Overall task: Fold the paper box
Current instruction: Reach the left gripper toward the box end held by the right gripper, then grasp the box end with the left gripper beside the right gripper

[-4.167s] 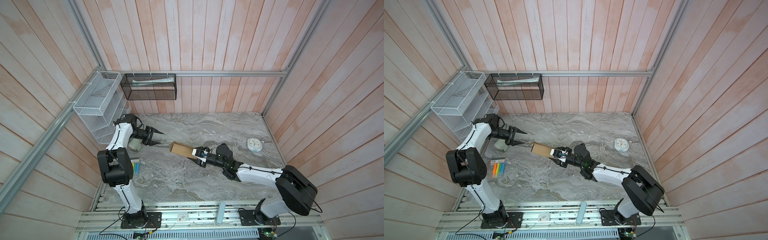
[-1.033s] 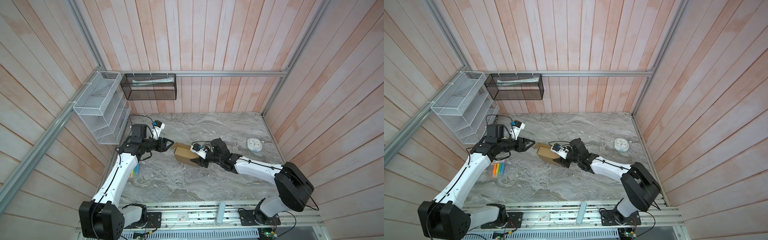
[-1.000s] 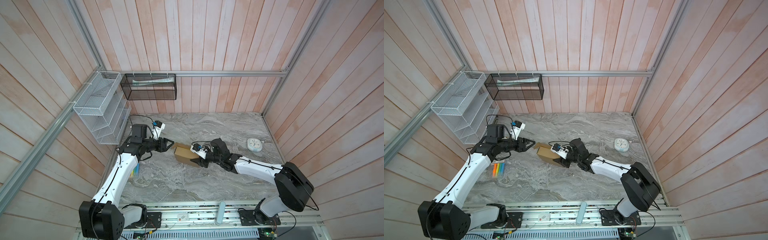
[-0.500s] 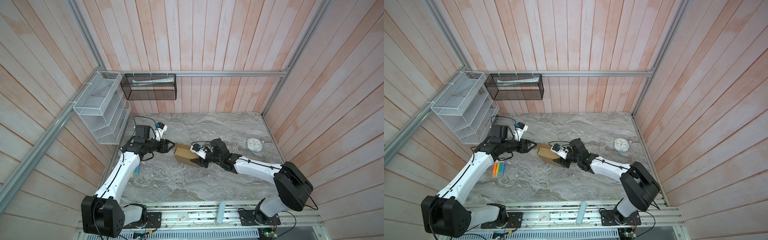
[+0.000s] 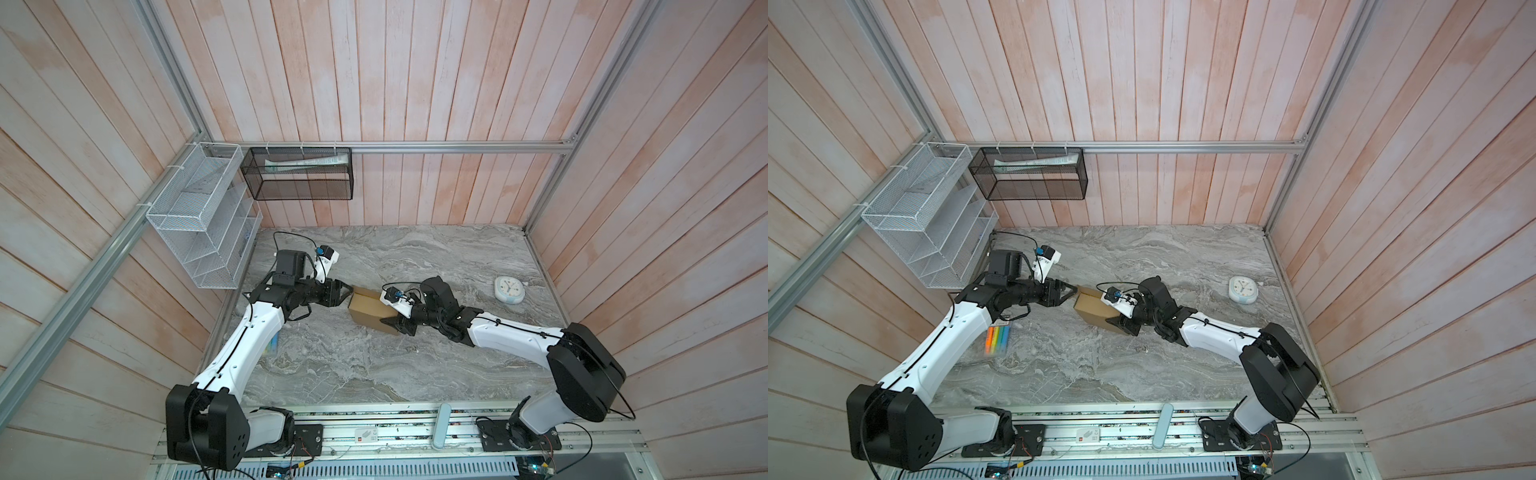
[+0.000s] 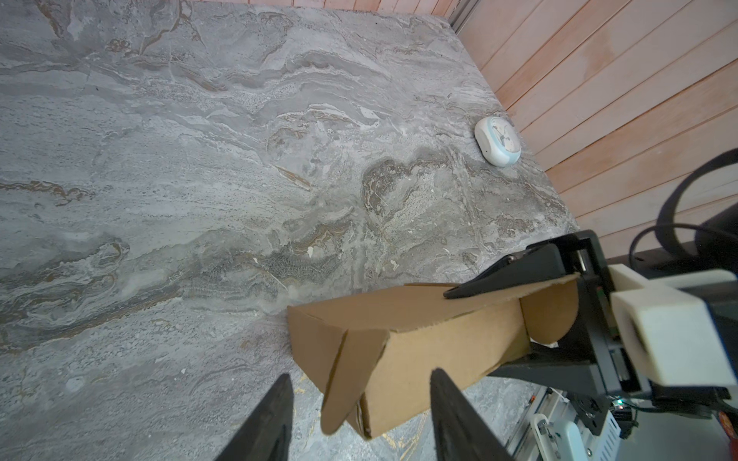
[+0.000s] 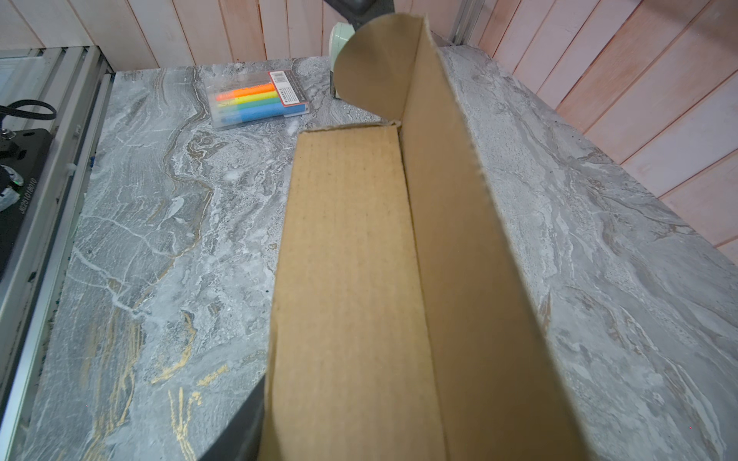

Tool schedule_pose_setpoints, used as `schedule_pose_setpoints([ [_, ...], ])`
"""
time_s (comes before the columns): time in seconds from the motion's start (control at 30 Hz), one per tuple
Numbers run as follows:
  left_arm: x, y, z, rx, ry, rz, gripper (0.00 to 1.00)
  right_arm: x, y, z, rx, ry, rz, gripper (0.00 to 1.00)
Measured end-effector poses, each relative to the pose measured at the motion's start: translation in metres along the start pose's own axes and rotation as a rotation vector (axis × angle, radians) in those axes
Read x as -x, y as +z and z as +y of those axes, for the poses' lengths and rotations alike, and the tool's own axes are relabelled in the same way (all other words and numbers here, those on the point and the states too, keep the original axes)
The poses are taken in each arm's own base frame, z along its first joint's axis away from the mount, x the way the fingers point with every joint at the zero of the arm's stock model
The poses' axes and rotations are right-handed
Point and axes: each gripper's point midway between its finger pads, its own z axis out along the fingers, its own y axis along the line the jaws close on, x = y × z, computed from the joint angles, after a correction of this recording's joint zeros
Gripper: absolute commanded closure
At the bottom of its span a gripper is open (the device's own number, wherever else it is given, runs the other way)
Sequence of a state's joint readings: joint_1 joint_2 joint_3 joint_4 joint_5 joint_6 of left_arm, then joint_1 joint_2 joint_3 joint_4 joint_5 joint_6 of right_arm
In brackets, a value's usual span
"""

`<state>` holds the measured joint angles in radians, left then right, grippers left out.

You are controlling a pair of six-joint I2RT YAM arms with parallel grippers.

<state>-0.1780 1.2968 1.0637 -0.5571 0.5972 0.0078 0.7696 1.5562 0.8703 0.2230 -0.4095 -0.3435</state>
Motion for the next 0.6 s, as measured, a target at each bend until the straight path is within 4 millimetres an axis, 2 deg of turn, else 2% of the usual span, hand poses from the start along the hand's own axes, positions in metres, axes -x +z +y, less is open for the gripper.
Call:
schedule_pose_setpoints([
  [0.23, -0.003, 0.005, -0.010, -0.018, 0.018, 0.017, 0.54, 0.000, 0.000, 0.000, 0.000, 0.001, 0.001, 0.53],
  [0.6, -0.017, 0.011, -0.010, -0.007, 0.004, 0.050, 0.66, -0.002, 0.004, -0.001, 0.002, 0.006, 0.006, 0.53],
])
